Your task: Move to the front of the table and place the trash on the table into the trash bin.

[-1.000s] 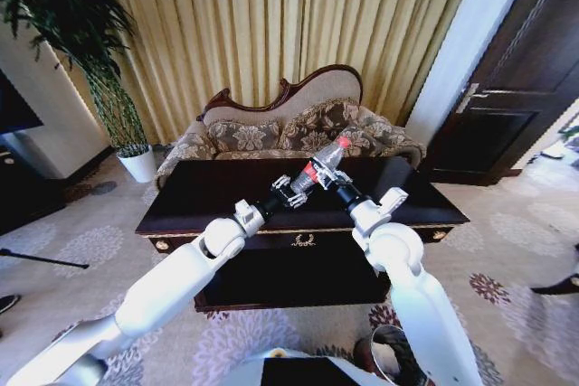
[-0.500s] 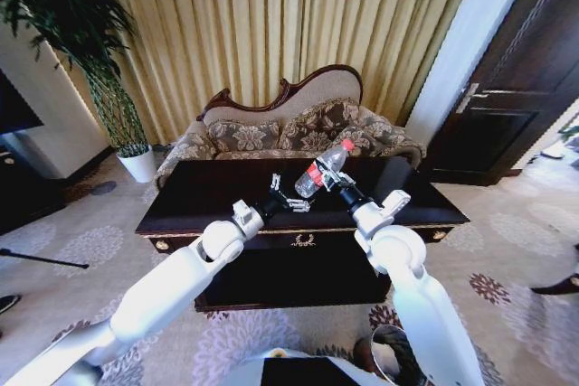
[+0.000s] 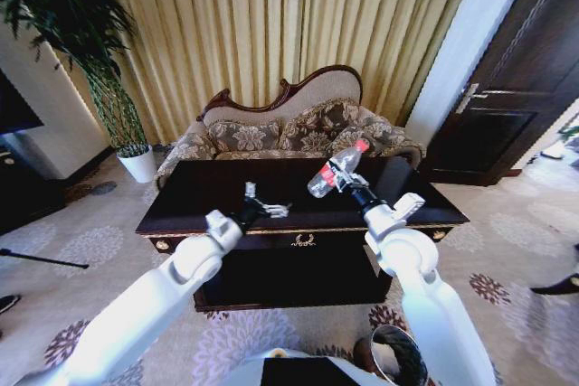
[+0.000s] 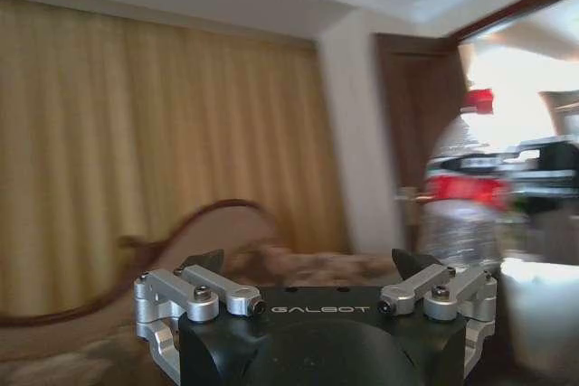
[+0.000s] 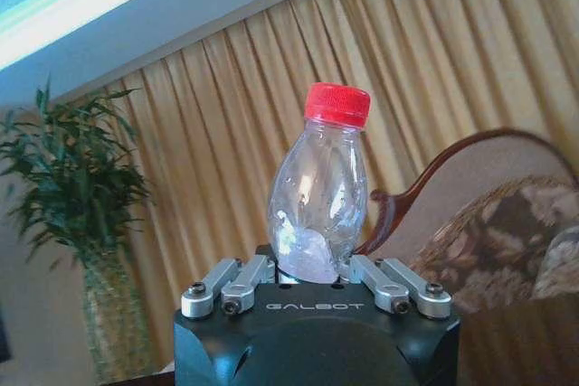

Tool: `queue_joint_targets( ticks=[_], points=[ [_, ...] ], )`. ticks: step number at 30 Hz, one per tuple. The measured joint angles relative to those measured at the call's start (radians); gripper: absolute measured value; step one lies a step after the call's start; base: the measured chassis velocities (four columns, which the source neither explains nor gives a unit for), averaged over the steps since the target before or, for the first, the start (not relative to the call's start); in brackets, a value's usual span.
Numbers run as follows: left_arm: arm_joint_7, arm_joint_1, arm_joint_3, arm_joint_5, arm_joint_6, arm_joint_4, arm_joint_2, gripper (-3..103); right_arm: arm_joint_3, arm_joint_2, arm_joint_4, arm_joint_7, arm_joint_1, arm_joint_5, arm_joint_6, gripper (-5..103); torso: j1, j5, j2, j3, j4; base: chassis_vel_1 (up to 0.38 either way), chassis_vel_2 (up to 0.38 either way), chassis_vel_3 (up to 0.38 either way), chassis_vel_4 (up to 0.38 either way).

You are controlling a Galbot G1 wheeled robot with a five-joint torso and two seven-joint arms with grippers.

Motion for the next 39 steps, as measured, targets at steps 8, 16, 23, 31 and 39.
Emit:
queue_joint_targets(
  ticks=[8,16,23,31,39],
  points=[
    [-0.269,0.123,-0.235,-0.039,0.118,-0.077,-0.005,100,-0.002,-0.021,-0.079,-0.001,0.01,-0.229,0.003,27,0.0,0.0001,0.0,0.0,-0.0006,0.0,0.0,0.0,0.0],
    [-0.429,0.176,-0.436,-0.128,0.275,-0.079,0.056,100,0.03,-0.038,-0.149,-0.001,0.033,-0.317,0.002,27,0.0,-0.0001,0.0,0.0,-0.0003,0.0,0.0,0.0,0.0],
    [-0.465,0.255,-0.649,-0.215,0.367,-0.068,0.069,100,0.089,-0.058,-0.173,-0.001,0.04,-0.291,-0.001,27,0.0,0.0003,0.0,0.0,-0.0003,0.0,0.0,0.0,0.0],
    [-0.453,0.296,-0.758,-0.248,0.362,-0.035,0.064,100,0.126,-0.099,-0.182,-0.001,0.033,-0.248,-0.002,27,0.0,0.0,0.0,0.0,-0.0002,0.0,0.0,0.0,0.0],
    [-0.438,0.277,-0.734,-0.248,0.349,-0.033,0.062,100,0.144,-0.094,-0.156,-0.001,0.003,-0.236,-0.002,27,0.0,0.0002,0.0,0.0,-0.0005,0.0,0.0,0.0,0.0]
  ],
)
